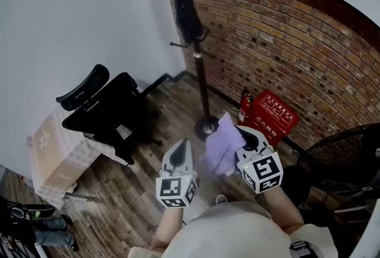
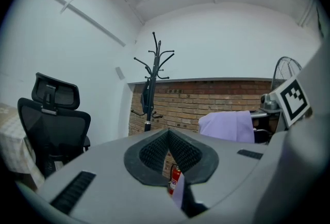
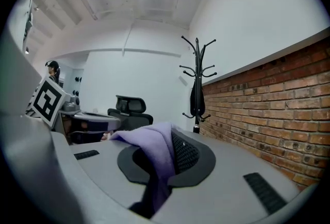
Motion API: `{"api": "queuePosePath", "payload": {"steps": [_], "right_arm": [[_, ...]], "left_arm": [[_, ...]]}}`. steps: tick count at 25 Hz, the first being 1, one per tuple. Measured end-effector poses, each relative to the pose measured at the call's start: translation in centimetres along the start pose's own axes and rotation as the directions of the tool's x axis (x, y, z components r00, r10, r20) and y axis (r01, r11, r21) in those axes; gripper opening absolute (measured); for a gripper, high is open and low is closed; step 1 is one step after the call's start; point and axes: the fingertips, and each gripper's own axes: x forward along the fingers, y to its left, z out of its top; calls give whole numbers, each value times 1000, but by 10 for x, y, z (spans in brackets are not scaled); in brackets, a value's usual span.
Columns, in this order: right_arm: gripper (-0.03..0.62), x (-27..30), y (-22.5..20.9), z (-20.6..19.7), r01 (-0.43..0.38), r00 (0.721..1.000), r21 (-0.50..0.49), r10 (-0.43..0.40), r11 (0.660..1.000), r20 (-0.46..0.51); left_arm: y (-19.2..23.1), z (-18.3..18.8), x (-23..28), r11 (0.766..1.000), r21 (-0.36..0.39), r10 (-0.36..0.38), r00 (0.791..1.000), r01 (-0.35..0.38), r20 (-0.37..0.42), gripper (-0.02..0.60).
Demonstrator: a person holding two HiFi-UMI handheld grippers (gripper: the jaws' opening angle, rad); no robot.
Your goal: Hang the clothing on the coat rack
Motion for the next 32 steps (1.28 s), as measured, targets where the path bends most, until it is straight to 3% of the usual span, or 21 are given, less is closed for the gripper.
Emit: {"api": "queuePosePath", "payload": {"steps": [20,32], "right_arm": [[18,108,-73,0,4,1000,-21,-4,1000,-16],[18,192,-120,14,53,998,-59,-54,997,-19]], "left_arm": [[37,7,104,999,-25,32,999,-32,-20,3],[78,20,199,999,-10,-38,999,37,-23,3]]}}
